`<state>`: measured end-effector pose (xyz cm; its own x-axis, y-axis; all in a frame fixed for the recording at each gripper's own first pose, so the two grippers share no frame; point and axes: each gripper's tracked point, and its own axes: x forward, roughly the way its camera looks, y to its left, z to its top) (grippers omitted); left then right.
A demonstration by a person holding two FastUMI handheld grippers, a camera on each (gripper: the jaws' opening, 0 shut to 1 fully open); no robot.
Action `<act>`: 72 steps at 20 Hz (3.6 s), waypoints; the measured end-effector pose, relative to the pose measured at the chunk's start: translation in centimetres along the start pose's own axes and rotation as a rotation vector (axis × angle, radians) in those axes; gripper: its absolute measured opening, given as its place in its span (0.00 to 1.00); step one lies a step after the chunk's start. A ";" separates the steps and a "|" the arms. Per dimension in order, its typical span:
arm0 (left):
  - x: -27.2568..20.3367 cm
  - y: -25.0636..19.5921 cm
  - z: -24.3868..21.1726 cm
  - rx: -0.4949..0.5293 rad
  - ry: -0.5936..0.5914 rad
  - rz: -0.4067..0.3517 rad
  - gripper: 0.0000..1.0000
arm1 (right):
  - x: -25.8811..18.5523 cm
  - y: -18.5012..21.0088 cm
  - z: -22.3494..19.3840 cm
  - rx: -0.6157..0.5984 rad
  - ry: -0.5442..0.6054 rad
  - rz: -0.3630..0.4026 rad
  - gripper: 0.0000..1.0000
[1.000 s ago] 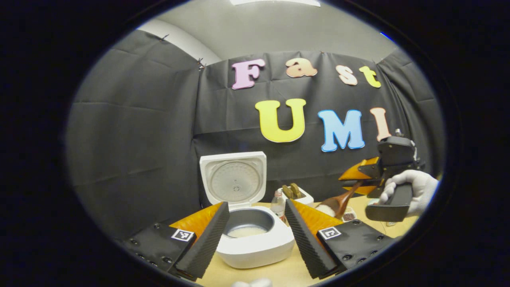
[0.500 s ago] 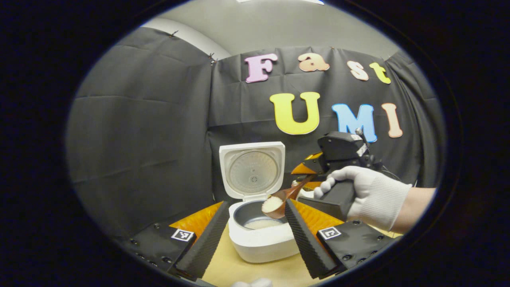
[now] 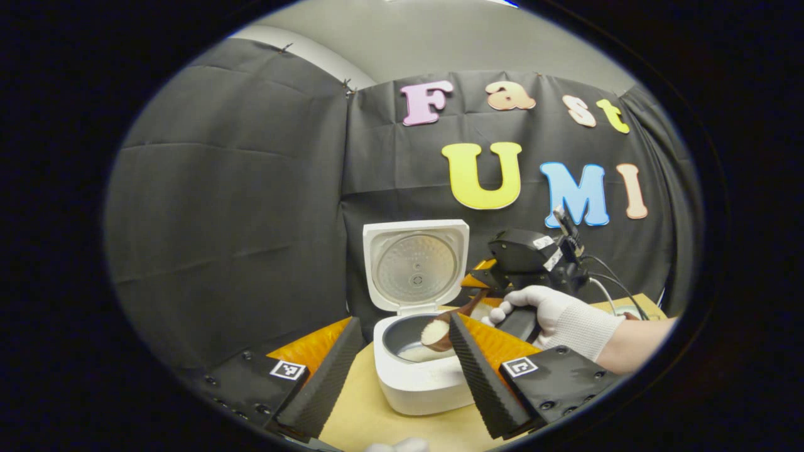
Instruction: Close the left gripper, press the button to open the rice cooker; take a wooden spoon from the chopstick holder with the right hand, scoop a spoonful of rice and pour it into the rice cooker, then put the wooden spoon back into the chopstick holder.
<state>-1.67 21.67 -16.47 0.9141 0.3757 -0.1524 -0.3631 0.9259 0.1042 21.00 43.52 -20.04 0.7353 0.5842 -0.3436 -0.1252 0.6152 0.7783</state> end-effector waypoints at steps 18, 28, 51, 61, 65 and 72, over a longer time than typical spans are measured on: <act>0.0 0.1 -1.2 -0.033 0.030 0.015 0.98 | 1.1 4.9 -2.0 -1.068 -0.157 -0.014 0.24; 0.2 -0.2 -1.4 -0.033 0.037 0.022 0.99 | 0.6 5.8 -2.5 -1.144 -0.135 0.042 0.24; -0.8 -8.3 3.1 0.015 -0.049 -0.140 0.97 | -13.4 -7.9 14.7 -0.295 -0.197 -0.086 0.24; -2.9 -15.8 4.6 0.020 -0.065 -0.241 0.99 | -29.3 -30.0 28.7 -0.179 -0.431 -0.433 0.24; -3.7 -18.1 5.0 0.059 -0.070 -0.257 0.99 | -34.4 -35.9 32.8 -0.141 -0.522 -0.533 0.24; -3.8 -20.6 6.0 0.091 -0.073 -0.240 0.99 | -35.4 -42.6 33.7 -0.114 -0.514 -0.610 0.24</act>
<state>3.37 0.95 -12.17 0.9839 0.1385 -0.1126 -0.1194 0.9796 0.1617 22.75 -21.23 -23.36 0.9071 -0.1719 -0.3842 0.3506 0.8137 0.4636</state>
